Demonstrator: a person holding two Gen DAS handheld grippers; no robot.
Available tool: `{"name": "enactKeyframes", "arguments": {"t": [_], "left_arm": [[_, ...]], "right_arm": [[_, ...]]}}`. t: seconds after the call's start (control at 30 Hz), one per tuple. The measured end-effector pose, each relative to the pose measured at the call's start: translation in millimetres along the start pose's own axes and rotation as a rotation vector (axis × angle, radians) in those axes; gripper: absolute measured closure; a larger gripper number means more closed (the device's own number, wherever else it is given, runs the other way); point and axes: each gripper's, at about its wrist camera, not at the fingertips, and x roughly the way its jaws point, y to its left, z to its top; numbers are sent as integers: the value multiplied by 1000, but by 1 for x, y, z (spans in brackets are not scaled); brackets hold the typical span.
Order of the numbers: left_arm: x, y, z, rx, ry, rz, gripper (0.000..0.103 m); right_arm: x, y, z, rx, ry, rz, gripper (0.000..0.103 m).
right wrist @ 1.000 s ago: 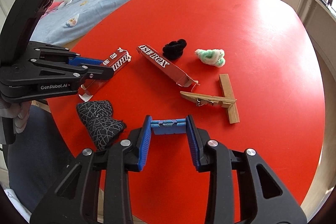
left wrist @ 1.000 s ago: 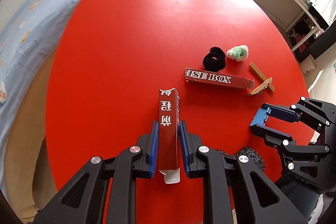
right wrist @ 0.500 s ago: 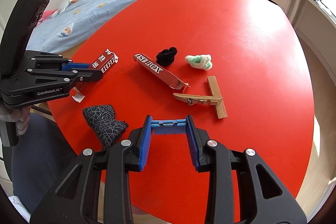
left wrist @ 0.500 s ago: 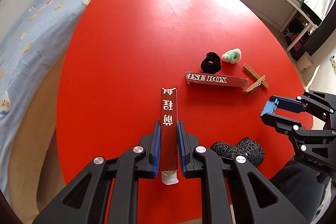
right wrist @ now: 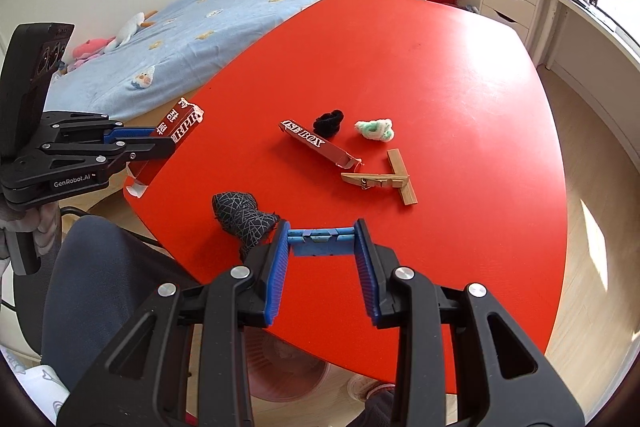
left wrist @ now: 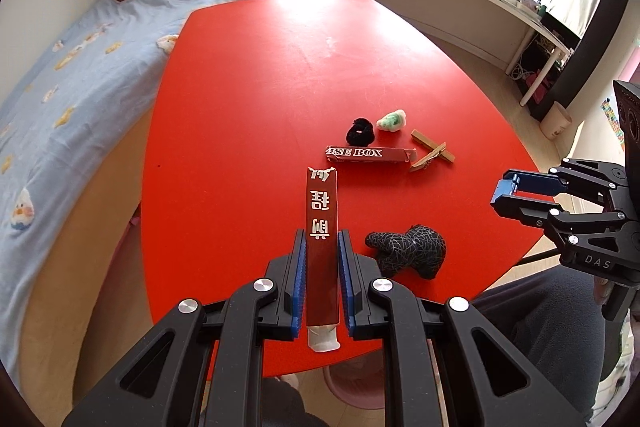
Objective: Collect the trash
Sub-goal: 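Carry the strip and clip over the wastebasket and open both grippers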
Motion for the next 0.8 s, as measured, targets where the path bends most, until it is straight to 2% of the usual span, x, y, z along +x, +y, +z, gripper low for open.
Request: {"name": "enactKeyframes", "arguments": {"t": [0.5,0.8], "left_arm": [[-50,-27,-39,64,-84,-92,88],[-58,-42,-67,90,-72,-147,88]], "right_arm": [[-56,38,-43,-10,-64,39,71],[-70,51,-67,-8,-60,50,71]]}}
